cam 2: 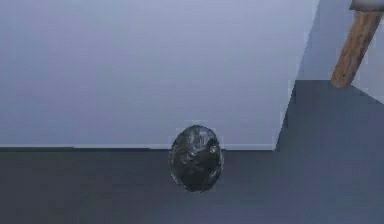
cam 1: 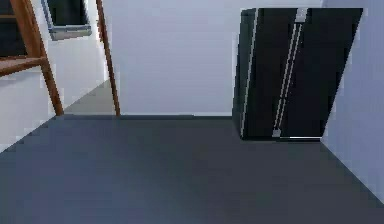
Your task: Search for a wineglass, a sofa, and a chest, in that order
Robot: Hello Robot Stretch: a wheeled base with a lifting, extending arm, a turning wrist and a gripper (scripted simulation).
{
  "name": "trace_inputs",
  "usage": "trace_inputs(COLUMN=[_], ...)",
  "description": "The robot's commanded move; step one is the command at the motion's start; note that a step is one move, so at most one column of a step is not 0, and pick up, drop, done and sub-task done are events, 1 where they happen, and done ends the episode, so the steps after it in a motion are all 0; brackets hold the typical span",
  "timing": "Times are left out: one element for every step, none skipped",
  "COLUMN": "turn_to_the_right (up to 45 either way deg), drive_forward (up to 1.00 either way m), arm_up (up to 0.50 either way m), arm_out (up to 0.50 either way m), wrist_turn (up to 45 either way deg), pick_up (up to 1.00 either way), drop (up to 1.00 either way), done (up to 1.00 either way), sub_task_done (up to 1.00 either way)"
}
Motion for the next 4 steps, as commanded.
trace_inputs(turn_to_the_right=[0.0,-36.0,0.0,-3.0], drive_forward=[0.3,0.0,1.0,0.0], arm_up=[0.0,0.0,0.0,0.0], arm_out=[0.0,0.0,0.0,0.0], wrist_turn=[0.0,0.0,0.0,0.0], pick_up=[0.0,0.0,0.0,0.0], drop=[0.0,0.0,0.0,0.0], done=[0.0,0.0,0.0,0.0], sub_task_done=[0.0,0.0,0.0,0.0])
